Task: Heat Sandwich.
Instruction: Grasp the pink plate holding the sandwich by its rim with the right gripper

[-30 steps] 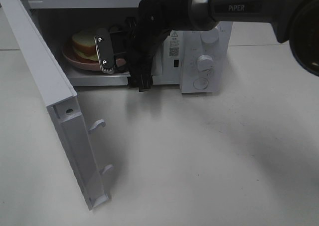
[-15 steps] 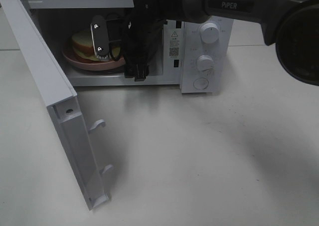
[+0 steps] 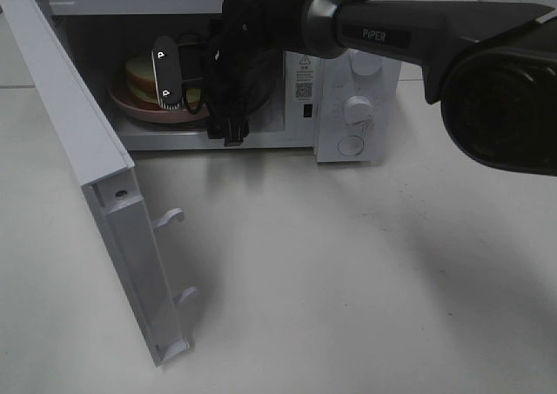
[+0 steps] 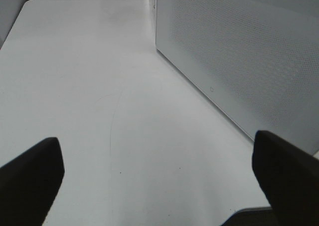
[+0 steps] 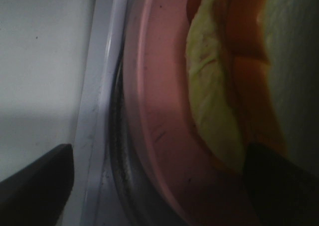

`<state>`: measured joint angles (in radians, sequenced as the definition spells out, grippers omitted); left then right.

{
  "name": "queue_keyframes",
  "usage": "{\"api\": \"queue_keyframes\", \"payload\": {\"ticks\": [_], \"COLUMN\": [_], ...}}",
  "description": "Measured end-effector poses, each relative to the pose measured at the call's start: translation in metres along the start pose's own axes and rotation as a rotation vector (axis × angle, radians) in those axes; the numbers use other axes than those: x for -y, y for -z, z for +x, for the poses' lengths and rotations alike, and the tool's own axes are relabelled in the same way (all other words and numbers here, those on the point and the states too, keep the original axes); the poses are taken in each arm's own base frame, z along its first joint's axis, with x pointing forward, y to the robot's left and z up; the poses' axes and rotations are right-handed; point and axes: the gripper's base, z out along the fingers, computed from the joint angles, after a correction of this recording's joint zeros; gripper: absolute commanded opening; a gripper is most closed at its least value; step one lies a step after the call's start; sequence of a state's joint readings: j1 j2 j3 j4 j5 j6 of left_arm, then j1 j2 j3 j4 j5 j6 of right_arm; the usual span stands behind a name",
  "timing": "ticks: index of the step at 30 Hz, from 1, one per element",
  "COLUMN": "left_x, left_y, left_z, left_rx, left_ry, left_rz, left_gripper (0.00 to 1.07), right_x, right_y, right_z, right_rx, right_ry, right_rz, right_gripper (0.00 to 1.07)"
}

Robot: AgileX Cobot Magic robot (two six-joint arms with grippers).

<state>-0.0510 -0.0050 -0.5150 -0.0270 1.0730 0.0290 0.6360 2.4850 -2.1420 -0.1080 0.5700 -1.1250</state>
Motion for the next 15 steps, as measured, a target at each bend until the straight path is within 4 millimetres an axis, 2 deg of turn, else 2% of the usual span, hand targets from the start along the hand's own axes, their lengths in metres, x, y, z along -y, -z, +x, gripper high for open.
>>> {"api": "queue_keyframes", "payload": {"ticks": [11,15], "left_x": [0.000,0.000], "left_y": [0.000,0.000], "left_z": [0.000,0.000], "left_rx": [0.000,0.000], "left_ry": [0.000,0.000], "left_rz": [0.000,0.000], "left_gripper": [0.97,0.97], "right_x": [-0.007,-0.011], "right_y": [-0.020,-0.026], "right_z": [-0.012,-0.011], "right_rx": [0.036,0.034], "right_ry": [-0.011,-0.012], "right_rz": [0.002,-0.007], "right_gripper": [0.86,0.81]}}
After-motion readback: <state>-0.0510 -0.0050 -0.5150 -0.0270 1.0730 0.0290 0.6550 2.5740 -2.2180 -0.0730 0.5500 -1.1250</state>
